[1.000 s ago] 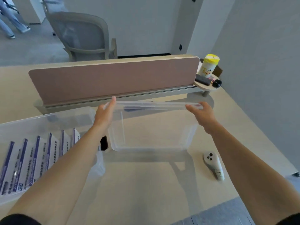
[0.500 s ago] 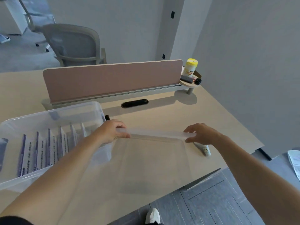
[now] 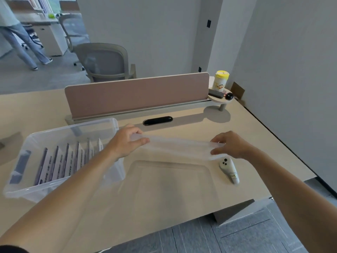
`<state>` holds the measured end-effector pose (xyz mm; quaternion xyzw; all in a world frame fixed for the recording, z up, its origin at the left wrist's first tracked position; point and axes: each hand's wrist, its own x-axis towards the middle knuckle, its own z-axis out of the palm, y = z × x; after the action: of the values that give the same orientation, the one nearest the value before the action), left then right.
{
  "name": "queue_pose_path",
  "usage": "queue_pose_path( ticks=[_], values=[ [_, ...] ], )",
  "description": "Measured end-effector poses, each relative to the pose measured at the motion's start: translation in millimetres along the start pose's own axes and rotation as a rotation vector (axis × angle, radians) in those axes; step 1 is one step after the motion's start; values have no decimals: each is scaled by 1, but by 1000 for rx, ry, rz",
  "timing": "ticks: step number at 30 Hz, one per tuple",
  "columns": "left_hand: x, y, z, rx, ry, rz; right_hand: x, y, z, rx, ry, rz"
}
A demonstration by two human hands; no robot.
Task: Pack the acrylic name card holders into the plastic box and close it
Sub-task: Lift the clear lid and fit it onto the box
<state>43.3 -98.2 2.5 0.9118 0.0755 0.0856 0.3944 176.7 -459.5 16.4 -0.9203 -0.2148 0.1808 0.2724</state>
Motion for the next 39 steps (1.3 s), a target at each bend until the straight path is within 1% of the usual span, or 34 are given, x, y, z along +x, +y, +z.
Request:
queue_pose_path(
  ticks=[3,5,10,14,19,22,27,29,32,34,36,39],
  values=[
    [-7,10,-22,79,103,41,15,-11,-6,12,8,-91],
    [-15,13,-38,115,166,57,24,-24,-4,-34,23,-169],
    [-46,6,-74,171,264,4,46,-62,21,-44,21,-287],
    [-83,-26,-100,130,332,-94,61,-101,53,-94,-41,-355],
    [-123,-65,-127,82,400,-26,74,-144,94,-153,-92,-404],
    [-142,-99,-151,50,421,-15,79,-179,121,-248,-115,-421],
    [-164,-160,-184,64,391,33,78,-232,170,-456,-120,-421],
    [-169,-191,-192,49,363,1,80,-252,185,-522,-86,-422],
    [-170,-225,-199,-40,301,-89,88,-280,198,-583,-63,-401],
    [-169,-237,-202,-59,281,-148,91,-289,208,-639,-98,-394],
    [-168,-250,-205,-15,247,-179,90,-293,220,-698,-120,-406],
    [-174,-270,-205,56,195,-138,87,-292,239,-768,-133,-450]
  ],
)
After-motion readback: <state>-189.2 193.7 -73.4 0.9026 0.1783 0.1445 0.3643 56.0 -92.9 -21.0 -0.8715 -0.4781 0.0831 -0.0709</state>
